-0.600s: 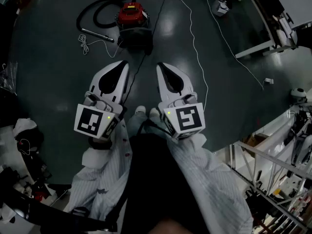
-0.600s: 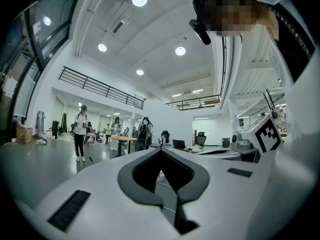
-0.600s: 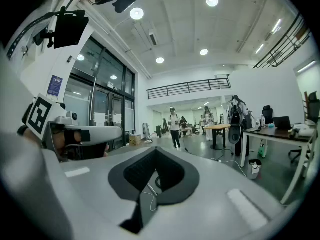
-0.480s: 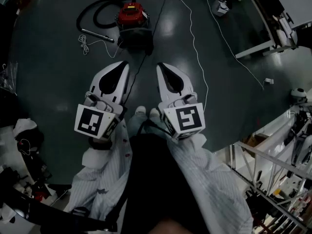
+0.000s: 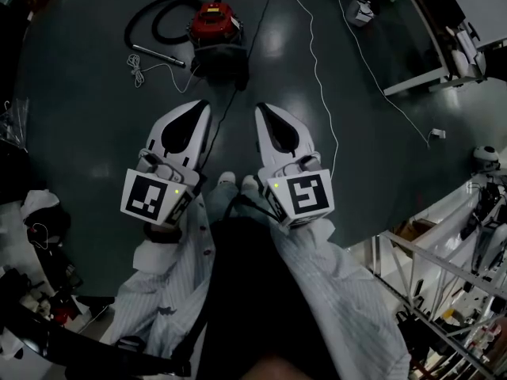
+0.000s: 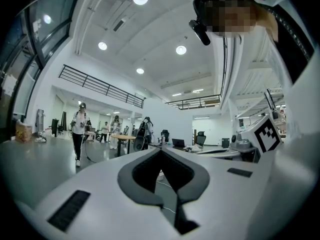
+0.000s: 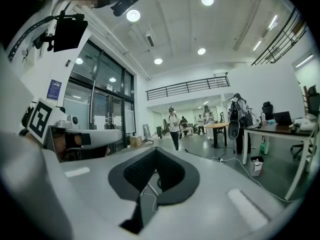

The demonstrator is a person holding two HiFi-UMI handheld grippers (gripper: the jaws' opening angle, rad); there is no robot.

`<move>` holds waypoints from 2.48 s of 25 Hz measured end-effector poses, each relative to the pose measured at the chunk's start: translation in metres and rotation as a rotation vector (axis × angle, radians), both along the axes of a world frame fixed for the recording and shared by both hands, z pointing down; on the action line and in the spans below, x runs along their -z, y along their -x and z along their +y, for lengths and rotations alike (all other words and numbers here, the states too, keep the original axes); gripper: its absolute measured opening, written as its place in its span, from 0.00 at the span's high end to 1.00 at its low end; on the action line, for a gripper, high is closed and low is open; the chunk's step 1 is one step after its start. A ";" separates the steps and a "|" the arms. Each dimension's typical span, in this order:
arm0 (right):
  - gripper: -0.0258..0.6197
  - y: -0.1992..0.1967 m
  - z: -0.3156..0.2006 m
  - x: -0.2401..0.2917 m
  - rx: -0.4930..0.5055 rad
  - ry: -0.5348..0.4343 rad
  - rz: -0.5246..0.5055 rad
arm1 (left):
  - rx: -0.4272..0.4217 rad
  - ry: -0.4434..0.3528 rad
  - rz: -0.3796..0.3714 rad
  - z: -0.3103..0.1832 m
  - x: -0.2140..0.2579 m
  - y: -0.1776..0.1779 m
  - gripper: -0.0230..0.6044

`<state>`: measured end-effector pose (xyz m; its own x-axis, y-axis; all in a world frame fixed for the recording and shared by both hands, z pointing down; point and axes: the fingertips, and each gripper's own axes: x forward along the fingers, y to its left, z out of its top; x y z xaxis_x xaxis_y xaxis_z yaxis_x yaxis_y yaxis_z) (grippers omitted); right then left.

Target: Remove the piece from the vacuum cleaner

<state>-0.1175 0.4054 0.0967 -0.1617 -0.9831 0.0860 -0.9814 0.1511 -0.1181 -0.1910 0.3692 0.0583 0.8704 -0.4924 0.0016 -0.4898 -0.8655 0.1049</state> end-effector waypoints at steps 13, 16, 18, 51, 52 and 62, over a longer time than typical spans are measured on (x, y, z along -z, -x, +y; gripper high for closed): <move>0.96 -0.064 -0.074 -0.050 0.073 0.109 -0.045 | 0.022 0.077 -0.138 -0.075 -0.062 -0.057 0.96; 0.96 -0.082 -0.128 -0.067 0.098 0.126 -0.044 | 0.035 0.074 -0.131 -0.128 -0.070 -0.072 0.96; 0.96 -0.091 -0.169 -0.078 0.123 0.142 -0.047 | 0.056 0.068 -0.136 -0.166 -0.075 -0.080 0.96; 0.90 -0.168 -0.613 -0.536 0.761 0.599 0.243 | -0.141 0.247 -0.833 -0.491 -0.566 -0.173 0.72; 0.88 -0.166 -0.623 -0.553 0.755 0.604 0.264 | -0.160 0.237 -0.867 -0.494 -0.585 -0.171 0.68; 0.72 -0.140 -0.711 -0.630 0.829 0.564 0.479 | -0.371 0.145 -1.155 -0.526 -0.723 -0.154 0.56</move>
